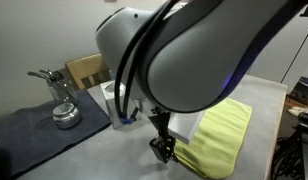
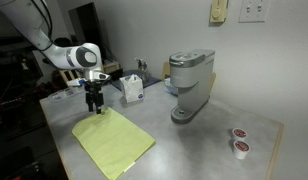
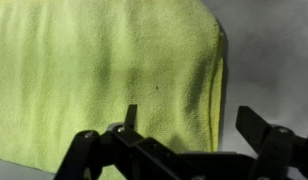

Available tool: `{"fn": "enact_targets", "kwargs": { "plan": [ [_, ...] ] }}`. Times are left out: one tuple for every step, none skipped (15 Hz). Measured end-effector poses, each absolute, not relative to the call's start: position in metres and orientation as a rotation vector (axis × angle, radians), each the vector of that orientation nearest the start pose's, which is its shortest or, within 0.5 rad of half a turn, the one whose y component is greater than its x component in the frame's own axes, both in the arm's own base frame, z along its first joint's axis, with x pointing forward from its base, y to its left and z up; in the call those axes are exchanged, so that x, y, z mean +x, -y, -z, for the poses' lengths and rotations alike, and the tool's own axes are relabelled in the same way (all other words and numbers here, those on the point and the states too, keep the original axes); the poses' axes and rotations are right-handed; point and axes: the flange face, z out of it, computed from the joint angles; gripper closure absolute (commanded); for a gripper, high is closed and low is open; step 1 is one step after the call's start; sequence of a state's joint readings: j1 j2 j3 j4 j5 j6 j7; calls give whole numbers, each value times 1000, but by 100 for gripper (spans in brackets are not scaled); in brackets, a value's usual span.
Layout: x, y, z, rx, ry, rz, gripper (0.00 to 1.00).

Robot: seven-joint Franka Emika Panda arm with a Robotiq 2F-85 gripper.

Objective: Fold the towel

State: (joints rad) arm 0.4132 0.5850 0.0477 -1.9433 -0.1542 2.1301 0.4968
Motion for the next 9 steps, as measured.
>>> {"fn": "enact_targets", "kwargs": {
  "plan": [
    [515,-249,-152,-3356,112,-529,0],
    [515,-249,-152,-3357,103,-529,0],
    [514,-250,-151,-3360,93,-529,0],
    [514,-250,-150,-3362,83,-531,0],
    [514,-250,-149,-3364,72,-532,0],
    [513,-250,-148,-3365,64,-533,0],
    [513,-250,-147,-3367,55,-534,0],
    [513,-250,-146,-3371,47,-534,0],
    [513,-249,-145,-3374,38,-533,0]
  ]
}}
